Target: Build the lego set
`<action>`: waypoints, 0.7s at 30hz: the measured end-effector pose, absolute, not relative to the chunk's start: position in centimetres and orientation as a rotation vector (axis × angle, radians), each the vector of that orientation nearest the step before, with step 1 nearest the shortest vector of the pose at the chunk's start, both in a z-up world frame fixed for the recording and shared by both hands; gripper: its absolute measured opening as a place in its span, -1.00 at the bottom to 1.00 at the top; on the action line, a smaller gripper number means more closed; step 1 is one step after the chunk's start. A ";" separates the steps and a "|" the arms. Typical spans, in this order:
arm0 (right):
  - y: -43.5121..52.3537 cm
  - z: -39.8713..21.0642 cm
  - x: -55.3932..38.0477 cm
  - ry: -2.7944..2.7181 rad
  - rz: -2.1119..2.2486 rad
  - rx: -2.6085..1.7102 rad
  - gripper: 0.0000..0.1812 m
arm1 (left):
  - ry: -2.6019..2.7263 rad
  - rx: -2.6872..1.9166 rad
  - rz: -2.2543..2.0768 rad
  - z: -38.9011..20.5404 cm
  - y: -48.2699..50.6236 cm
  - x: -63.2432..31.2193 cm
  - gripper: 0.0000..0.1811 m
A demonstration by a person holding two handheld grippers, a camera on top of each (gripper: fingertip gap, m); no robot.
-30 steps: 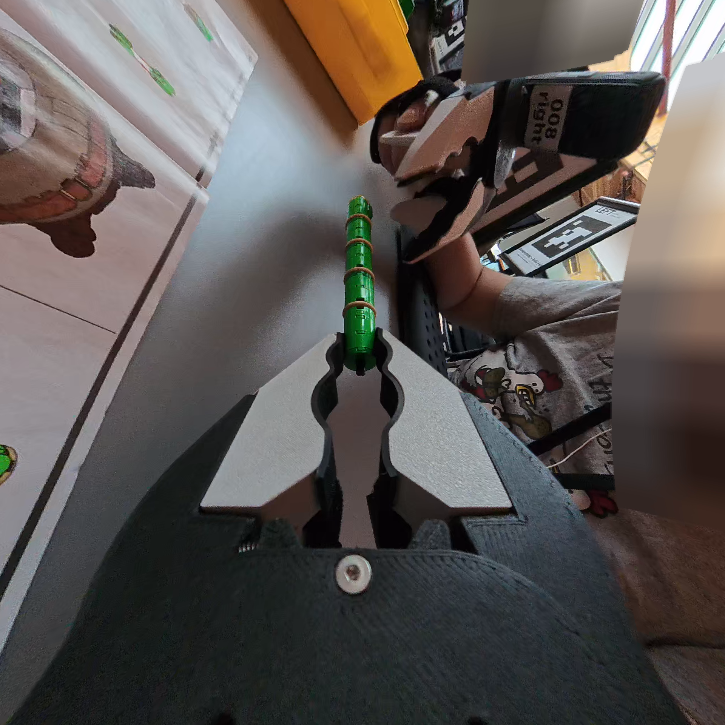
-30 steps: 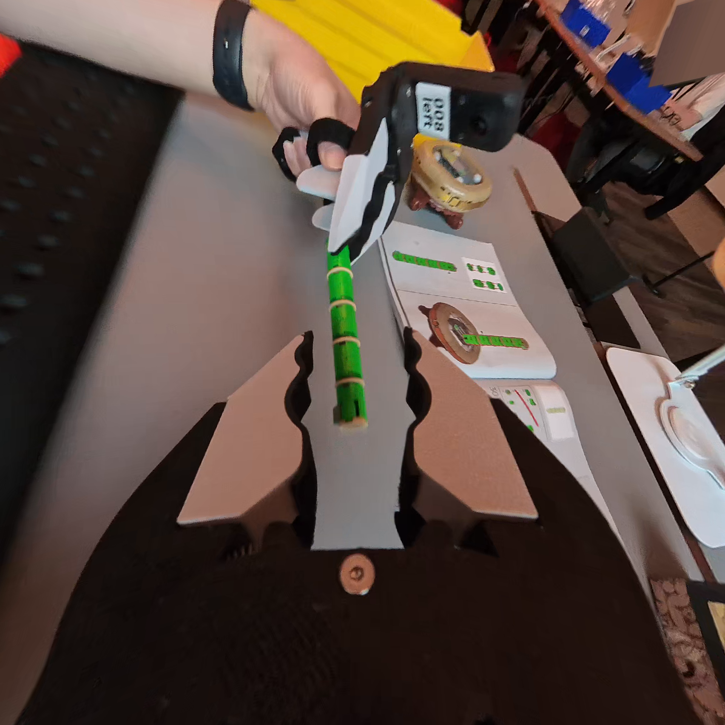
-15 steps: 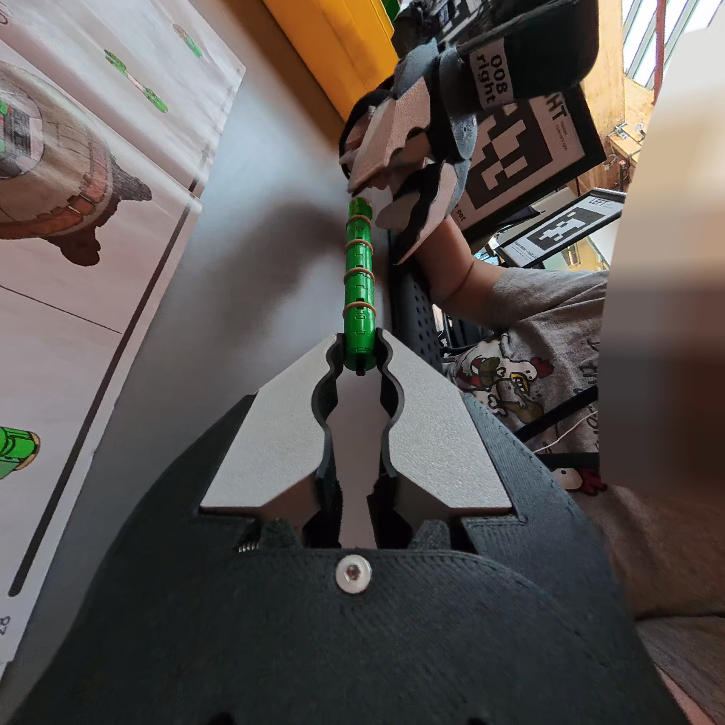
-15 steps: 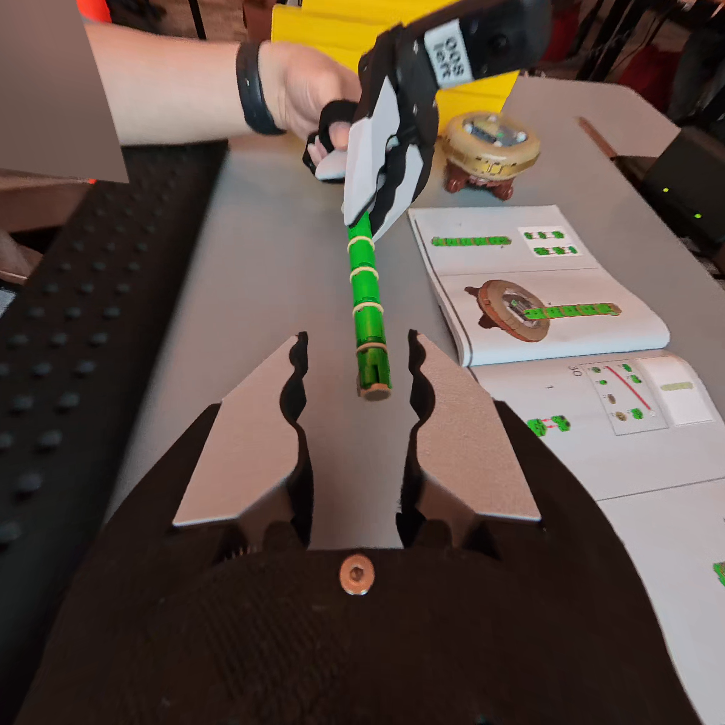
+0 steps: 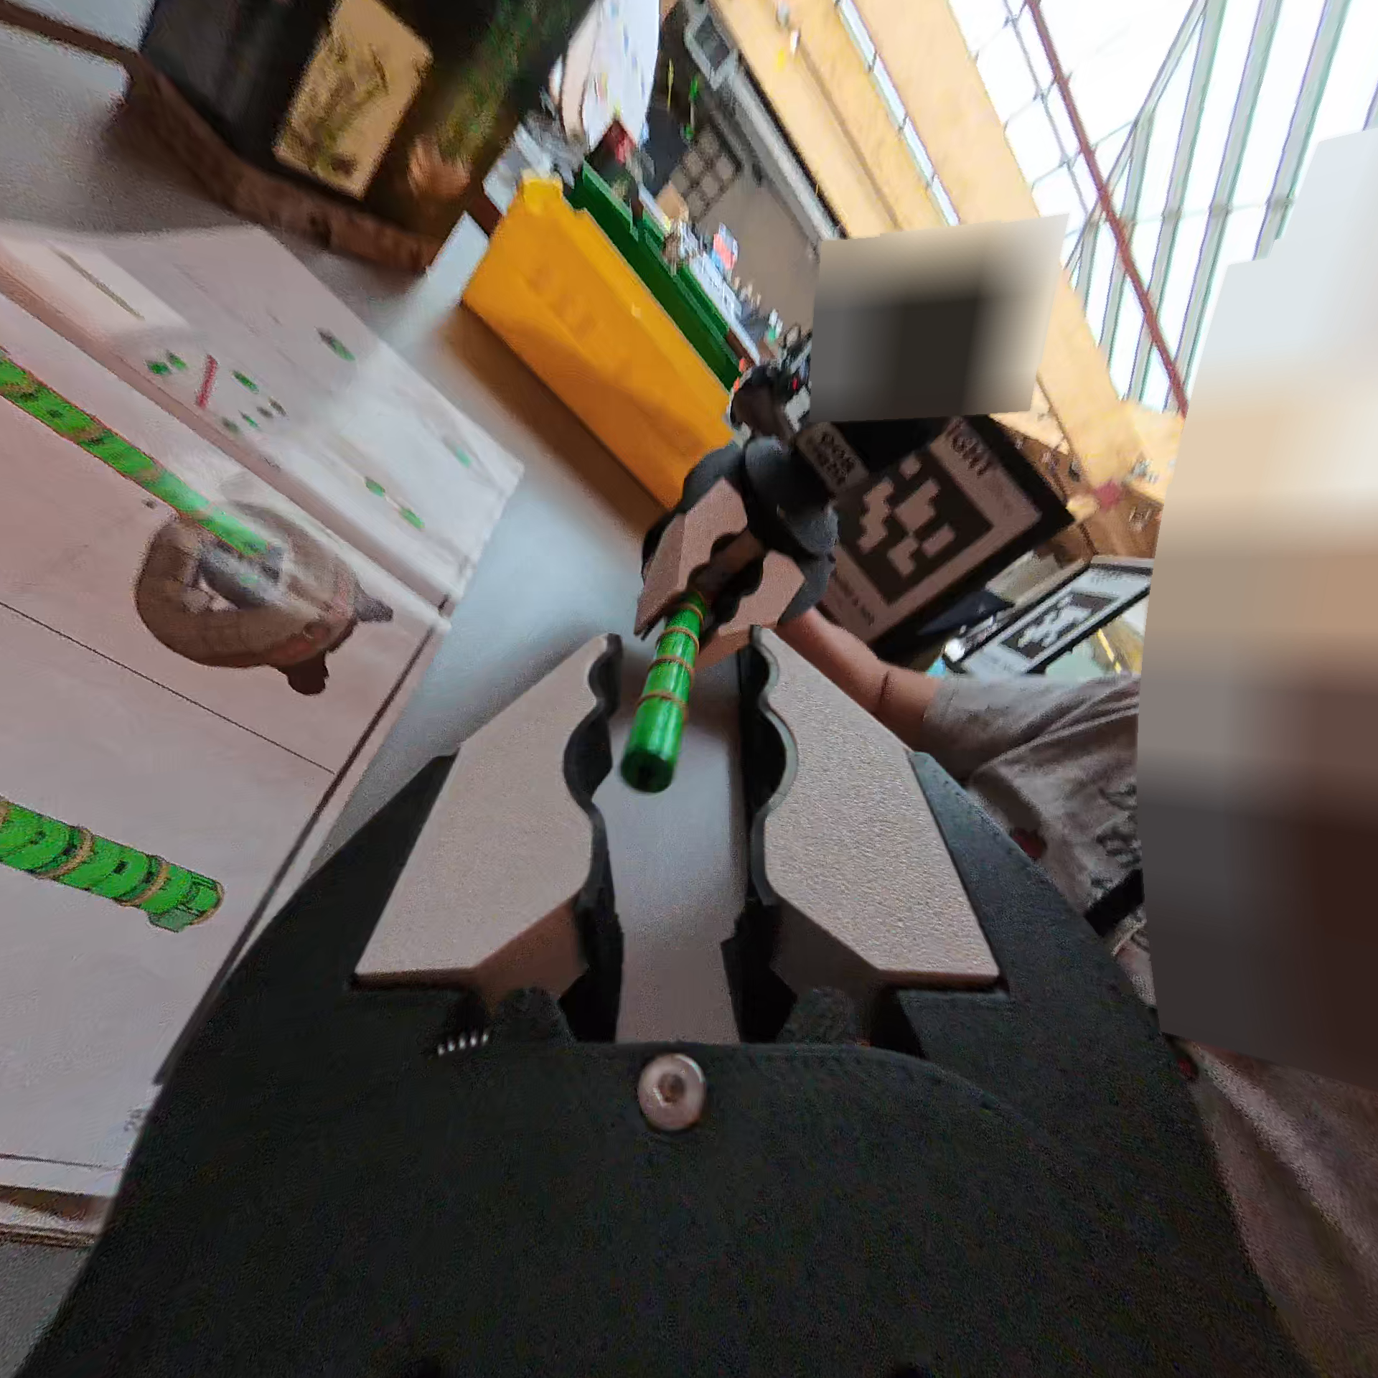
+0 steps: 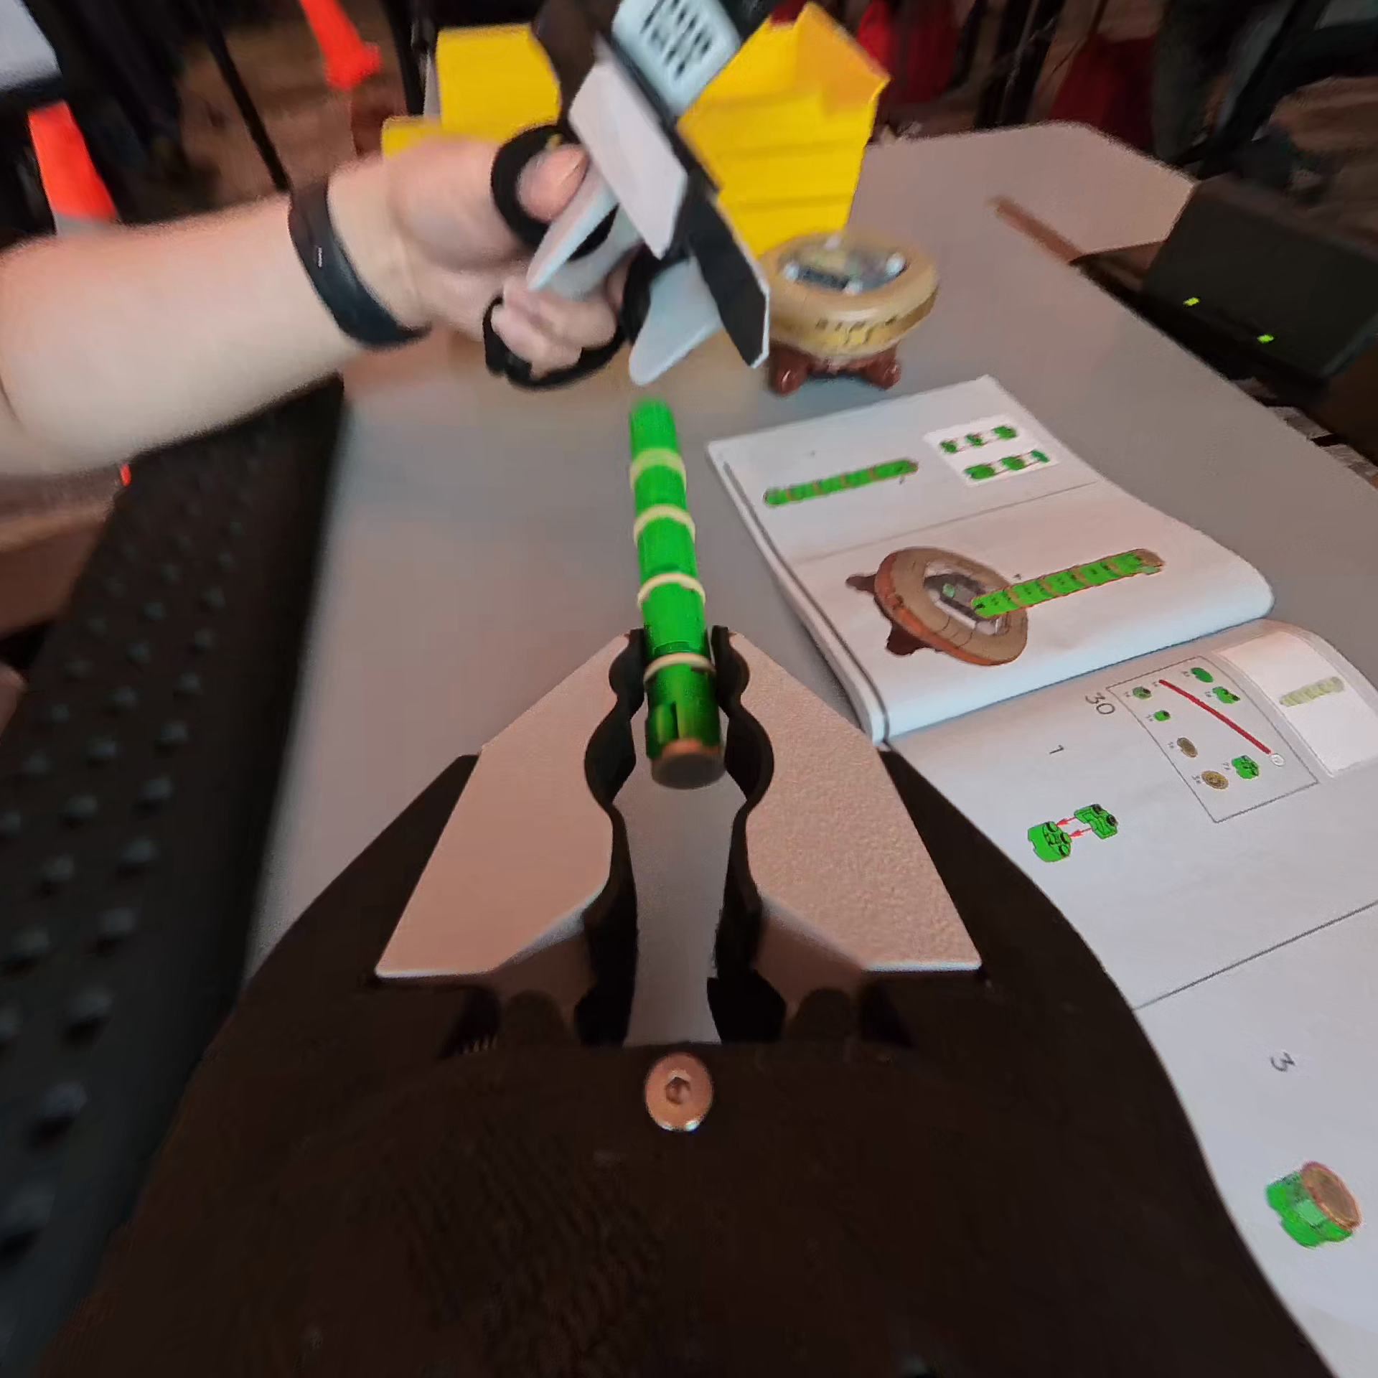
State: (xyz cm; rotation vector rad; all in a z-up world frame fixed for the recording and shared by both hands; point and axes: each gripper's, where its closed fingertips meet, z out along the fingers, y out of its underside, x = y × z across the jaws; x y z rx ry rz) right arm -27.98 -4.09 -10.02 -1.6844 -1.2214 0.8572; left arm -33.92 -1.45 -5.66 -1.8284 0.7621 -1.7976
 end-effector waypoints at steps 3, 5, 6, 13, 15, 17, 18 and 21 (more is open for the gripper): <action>-3.1 -8.7 -28.1 -1.040 0.958 -1.698 -0.81 | 0.592 -1.650 -1.883 -3.4 0.1 -34.8 -0.51; -2.9 -8.2 -28.4 -0.938 1.044 -1.716 -0.80 | 0.539 -1.590 -1.924 -2.8 0.2 -34.5 -0.45; -2.9 -8.1 -28.6 -0.902 1.078 -1.731 -0.81 | 0.536 -1.601 -1.922 -2.9 0.1 -34.2 -0.44; -2.8 -8.6 -28.4 -0.879 1.087 -1.757 -0.80 | 0.608 -1.706 -1.712 -3.3 -0.6 -34.6 -0.53; -2.6 -8.9 -28.2 -0.874 1.102 -1.774 -0.80 | 0.761 -1.755 -1.693 -4.3 -2.3 -33.7 -0.57; -2.5 -8.8 -28.1 -0.854 1.133 -1.776 -0.81 | 0.941 -1.829 -1.552 -6.6 -3.2 -32.6 -0.52; -2.5 -8.8 -28.1 -0.842 1.151 -1.776 -0.80 | 1.035 -1.855 -1.461 -8.0 -3.5 -32.1 -0.49; -2.5 -8.3 -27.9 -0.806 1.205 -1.767 -0.80 | 1.225 -1.900 -1.325 -11.2 -4.5 -31.1 -0.48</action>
